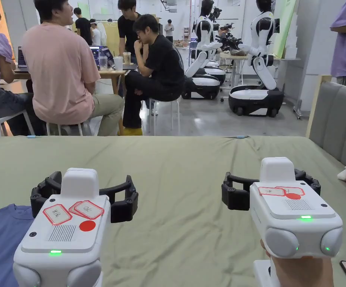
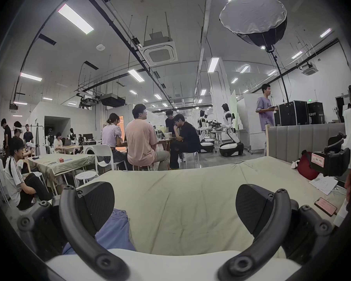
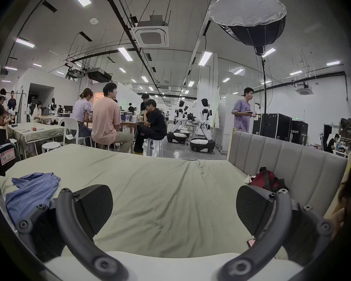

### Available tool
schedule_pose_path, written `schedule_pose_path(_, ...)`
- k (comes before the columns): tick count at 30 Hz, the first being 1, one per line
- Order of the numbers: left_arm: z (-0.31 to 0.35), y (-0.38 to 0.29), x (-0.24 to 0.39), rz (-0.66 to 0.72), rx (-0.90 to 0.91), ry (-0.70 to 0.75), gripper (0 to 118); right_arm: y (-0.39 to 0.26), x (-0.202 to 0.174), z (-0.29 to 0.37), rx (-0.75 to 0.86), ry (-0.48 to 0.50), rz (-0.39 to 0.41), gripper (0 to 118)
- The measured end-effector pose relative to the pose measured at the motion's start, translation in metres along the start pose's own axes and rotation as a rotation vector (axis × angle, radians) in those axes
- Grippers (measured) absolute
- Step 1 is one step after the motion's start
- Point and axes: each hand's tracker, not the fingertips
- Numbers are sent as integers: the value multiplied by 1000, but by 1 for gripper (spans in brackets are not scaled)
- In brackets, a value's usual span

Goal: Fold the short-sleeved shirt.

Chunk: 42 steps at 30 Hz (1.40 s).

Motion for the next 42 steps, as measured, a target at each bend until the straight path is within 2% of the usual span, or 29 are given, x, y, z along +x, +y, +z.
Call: schedule_pose_path(42, 2, 7, 4, 0, 12, -10, 118, 1, 8, 3, 13, -1, -7, 118)
